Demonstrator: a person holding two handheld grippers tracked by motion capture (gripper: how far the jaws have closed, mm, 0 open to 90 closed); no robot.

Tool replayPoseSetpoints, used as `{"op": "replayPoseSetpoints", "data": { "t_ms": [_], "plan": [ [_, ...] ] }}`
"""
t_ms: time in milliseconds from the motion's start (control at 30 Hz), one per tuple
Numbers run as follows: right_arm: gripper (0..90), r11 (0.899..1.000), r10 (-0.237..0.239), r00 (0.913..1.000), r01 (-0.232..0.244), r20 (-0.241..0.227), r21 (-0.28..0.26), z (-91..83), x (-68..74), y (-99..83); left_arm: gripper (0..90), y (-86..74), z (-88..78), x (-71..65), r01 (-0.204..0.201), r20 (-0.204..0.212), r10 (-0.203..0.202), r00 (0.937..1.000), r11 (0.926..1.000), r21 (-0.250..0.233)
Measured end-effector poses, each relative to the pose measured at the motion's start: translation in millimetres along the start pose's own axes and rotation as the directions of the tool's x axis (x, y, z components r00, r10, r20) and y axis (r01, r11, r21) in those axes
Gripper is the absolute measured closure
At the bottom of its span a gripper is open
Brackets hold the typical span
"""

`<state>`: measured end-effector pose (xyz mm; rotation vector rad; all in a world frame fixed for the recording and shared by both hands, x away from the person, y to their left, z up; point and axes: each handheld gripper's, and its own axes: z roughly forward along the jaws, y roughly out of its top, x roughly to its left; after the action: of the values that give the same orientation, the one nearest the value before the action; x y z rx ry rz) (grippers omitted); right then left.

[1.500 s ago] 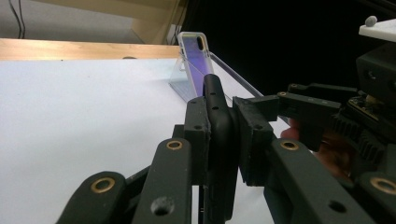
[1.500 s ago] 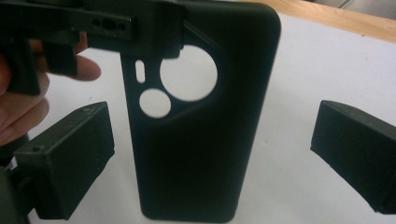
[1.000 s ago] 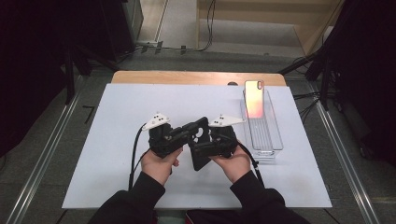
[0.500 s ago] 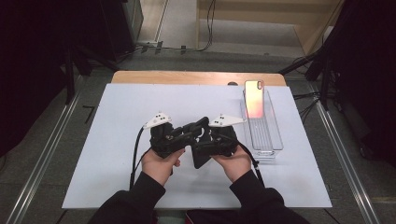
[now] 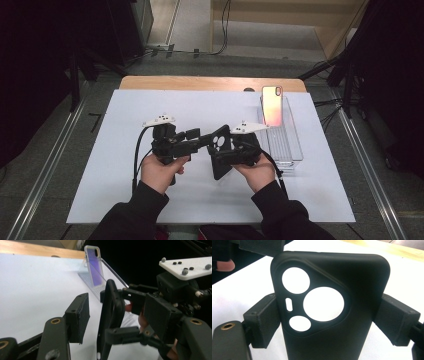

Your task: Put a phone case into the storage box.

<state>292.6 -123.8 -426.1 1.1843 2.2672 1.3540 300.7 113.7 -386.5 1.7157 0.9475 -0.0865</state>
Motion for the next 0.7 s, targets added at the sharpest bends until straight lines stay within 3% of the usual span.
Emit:
{"op": "replayPoseSetpoints", "data": {
  "t_ms": [67, 167, 400, 433, 467, 533, 567, 700],
  "plan": [
    [11.5, 1.0, -0.006, 0.9999, 0.006, -0.013, 0.004, -2.9, -2.2, 0.2, 31.6, -0.2, 0.1, 4.8, -0.002, 0.005, 0.002, 1.0, 0.9988, 0.049],
    [11.5, 1.0, -0.023, 0.9996, 0.023, -0.018, 0.006, -6.3, -4.9, 0.0, 31.6, -1.8, -0.2, 10.6, 0.011, 0.006, -0.011, 0.9999, 0.9945, 0.104],
    [11.6, 0.999, -0.039, 0.9977, 0.04, -0.056, 0.023, -10.5, -8.0, 0.6, 31.5, -4.5, -5.2, 18.7, -0.029, 0.011, 0.027, 0.9996, 0.9855, 0.167],
    [11.6, 0.999, -0.044, 0.9971, 0.045, -0.063, 0.025, -11.3, -8.2, 0.8, 31.0, -5.4, -4.7, 21.0, -0.033, 0.022, 0.029, 0.9993, 0.9798, 0.197],
    [11.6, 0.998, -0.045, 0.9967, 0.047, -0.068, 0.028, -12.0, -8.4, 1.0, 28.4, -6.8, -3.7, 22.6, -0.039, 0.02, 0.035, 0.9992, 0.9691, 0.243],
    [11.6, 0.998, -0.052, 0.996, 0.055, -0.072, 0.032, -13.3, -8.5, 0.8, 28.5, -12.1, -3.5, 24.9, -0.087, -0.009, 0.094, 0.9955, 0.9526, 0.291],
    [11.6, 0.997, -0.061, 0.9953, 0.064, -0.075, 0.035, -14.0, -8.1, 0.4, 28.6, -15.2, -3.4, 26.8, -0.106, -0.011, 0.115, 0.9933, 0.9473, 0.302],
    [11.6, 0.996, -0.08, 0.9908, 0.085, -0.11, 0.042, -16.5, -6.1, 0.3, 28.6, -27.0, -3.9, 34.3, -0.116, 0.004, 0.122, 0.9925, 0.9338, 0.338]
  ]
}}
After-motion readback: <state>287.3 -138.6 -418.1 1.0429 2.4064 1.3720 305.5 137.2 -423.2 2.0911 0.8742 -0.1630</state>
